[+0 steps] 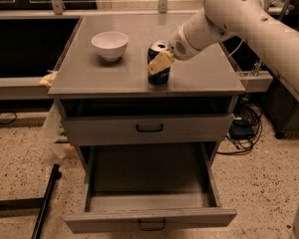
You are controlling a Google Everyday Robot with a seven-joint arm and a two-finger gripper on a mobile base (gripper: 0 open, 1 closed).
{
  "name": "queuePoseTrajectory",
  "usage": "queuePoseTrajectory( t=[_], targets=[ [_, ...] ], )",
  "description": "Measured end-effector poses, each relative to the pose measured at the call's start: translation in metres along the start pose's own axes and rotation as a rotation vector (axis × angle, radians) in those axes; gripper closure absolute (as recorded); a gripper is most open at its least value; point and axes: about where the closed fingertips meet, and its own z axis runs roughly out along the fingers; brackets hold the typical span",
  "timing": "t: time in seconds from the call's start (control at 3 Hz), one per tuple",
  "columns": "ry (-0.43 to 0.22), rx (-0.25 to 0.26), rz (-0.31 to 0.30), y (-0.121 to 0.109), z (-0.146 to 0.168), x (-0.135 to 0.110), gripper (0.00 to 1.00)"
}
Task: Pick pepsi can from middle drawer and place on counter
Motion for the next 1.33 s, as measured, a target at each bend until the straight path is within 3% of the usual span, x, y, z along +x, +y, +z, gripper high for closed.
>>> queuePoseTrajectory(
  t=[1.0,1.33],
  targets=[
    [0.000,0.000,0.000,0.0000,0.0001,0.0000,0.12],
    [0.000,0.000,0.000,0.0001,0.0002,0.0000,0.00]
  ],
)
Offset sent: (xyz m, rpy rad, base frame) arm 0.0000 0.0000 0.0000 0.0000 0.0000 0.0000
